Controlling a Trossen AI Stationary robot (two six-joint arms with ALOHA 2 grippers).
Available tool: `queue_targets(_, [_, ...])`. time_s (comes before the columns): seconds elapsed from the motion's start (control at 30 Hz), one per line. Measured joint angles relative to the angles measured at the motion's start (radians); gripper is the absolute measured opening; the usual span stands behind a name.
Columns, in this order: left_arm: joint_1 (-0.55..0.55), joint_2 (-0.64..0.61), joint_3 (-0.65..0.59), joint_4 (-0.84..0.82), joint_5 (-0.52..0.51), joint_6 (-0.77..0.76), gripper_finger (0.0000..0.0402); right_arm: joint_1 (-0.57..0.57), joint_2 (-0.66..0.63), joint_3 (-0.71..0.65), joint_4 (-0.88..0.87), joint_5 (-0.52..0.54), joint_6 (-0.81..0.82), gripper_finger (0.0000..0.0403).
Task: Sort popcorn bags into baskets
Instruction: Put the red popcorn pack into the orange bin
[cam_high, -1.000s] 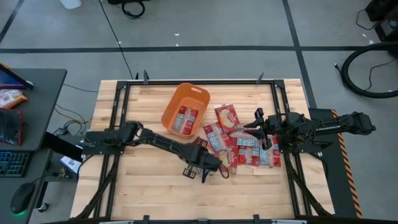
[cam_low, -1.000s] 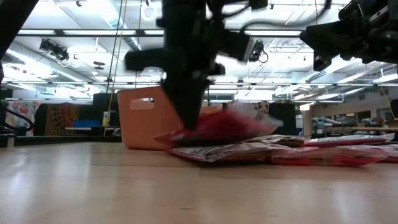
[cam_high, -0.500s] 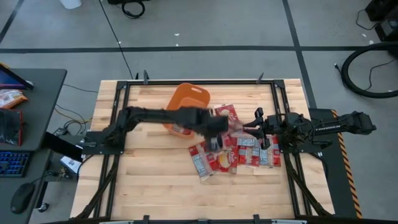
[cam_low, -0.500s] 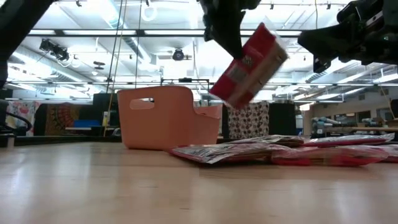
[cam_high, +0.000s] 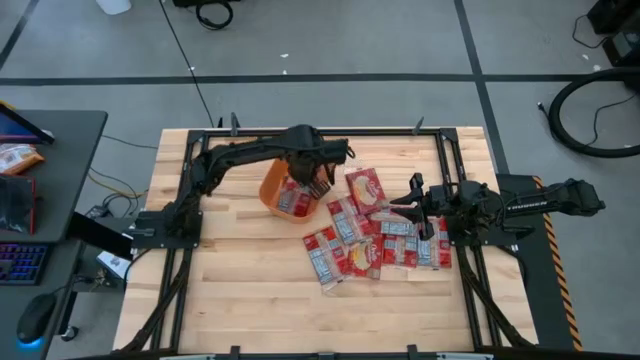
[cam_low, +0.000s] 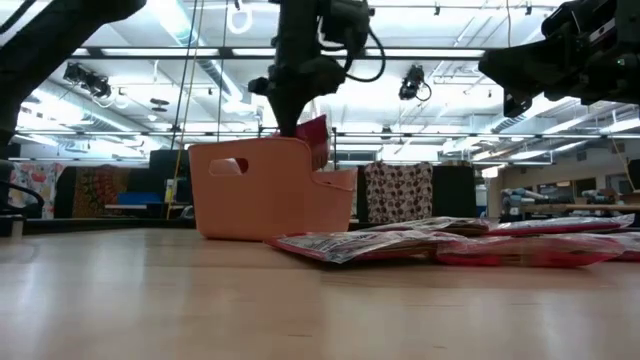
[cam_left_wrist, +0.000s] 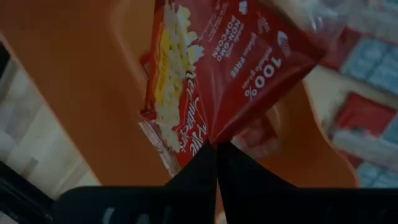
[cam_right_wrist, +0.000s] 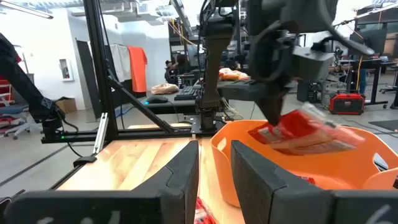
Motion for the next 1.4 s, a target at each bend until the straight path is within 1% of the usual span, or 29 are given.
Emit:
queue_targets(0.23, [0.033, -0.002, -0.02, 0.061, 0.007, -0.041, 0.0116, -0.001, 0.0, 0.0, -0.009, 0.0, 0.0, 0.0099])
queue_targets(0.3, [0.029, -0.001, -0.02, 0.124, 0.03, 0.017, 0.0139, -0.001, 0.0, 0.0, -0.009, 0.0, 0.0, 0.0099])
queue_targets(0.37, [0.008, -0.001, -0.02, 0.216, 0.046, 0.12, 0.0153, -0.001, 0.0, 0.0, -0.008, -0.001, -0.002, 0.0099])
queue_targets(0.43, [-0.034, 0.001, -0.02, 0.319, 0.039, 0.233, 0.0159, -0.001, 0.0, 0.0, -0.009, -0.001, -0.007, 0.0099])
queue_targets(0.53, [-0.101, 0.02, -0.02, 0.445, -0.029, 0.42, 0.0161, -0.001, 0.001, 0.0, -0.009, -0.001, -0.006, 0.0099])
queue_targets(0.6, [-0.141, 0.042, -0.019, 0.498, -0.083, 0.484, 0.0161, -0.001, 0.006, 0.0, -0.009, -0.001, -0.004, 0.0099])
queue_targets(0.63, [-0.153, 0.049, -0.019, 0.519, -0.087, 0.509, 0.0161, -0.001, 0.006, 0.0, -0.015, -0.001, -0.007, 0.0099])
queue_targets(0.8, [-0.184, 0.121, -0.02, 0.522, 0.017, 0.534, 0.0162, -0.001, 0.027, 0.0, 0.001, 0.019, -0.008, 0.0099])
queue_targets(0.87, [-0.198, 0.144, -0.02, 0.52, 0.039, 0.557, 0.0162, -0.003, 0.031, 0.0, 0.002, 0.021, -0.01, 0.0099])
queue_targets(0.97, [-0.226, 0.173, -0.02, 0.528, 0.045, 0.615, 0.0162, -0.003, 0.041, 0.0, 0.003, 0.021, -0.015, 0.0099])
queue_targets(1.03, [-0.249, 0.195, -0.02, 0.525, 0.03, 0.675, 0.0162, -0.003, 0.046, 0.0, 0.003, 0.02, -0.015, 0.0099])
queue_targets(1.13, [-0.288, 0.224, -0.02, 0.49, -0.049, 0.757, 0.0163, -0.003, 0.046, 0.0, 0.003, 0.019, -0.024, 0.0099])
queue_targets(1.2, [-0.31, 0.231, -0.02, 0.475, -0.075, 0.807, 0.0163, -0.003, 0.046, 0.0, 0.004, 0.018, -0.026, 0.0099])
queue_targets(1.27, [-0.329, 0.236, -0.02, 0.455, -0.096, 0.843, 0.0165, -0.003, 0.046, 0.0, 0.003, 0.018, -0.026, 0.0099])
queue_targets(1.33, [-0.342, 0.249, -0.018, 0.476, -0.149, 0.859, 0.0174, -0.003, 0.046, 0.0, 0.004, 0.017, -0.026, 0.0099])
queue_targets(1.4, [-0.349, 0.259, -0.021, 0.454, -0.19, 0.87, 0.0186, -0.003, 0.046, 0.0, 0.006, 0.017, -0.026, 0.0099])
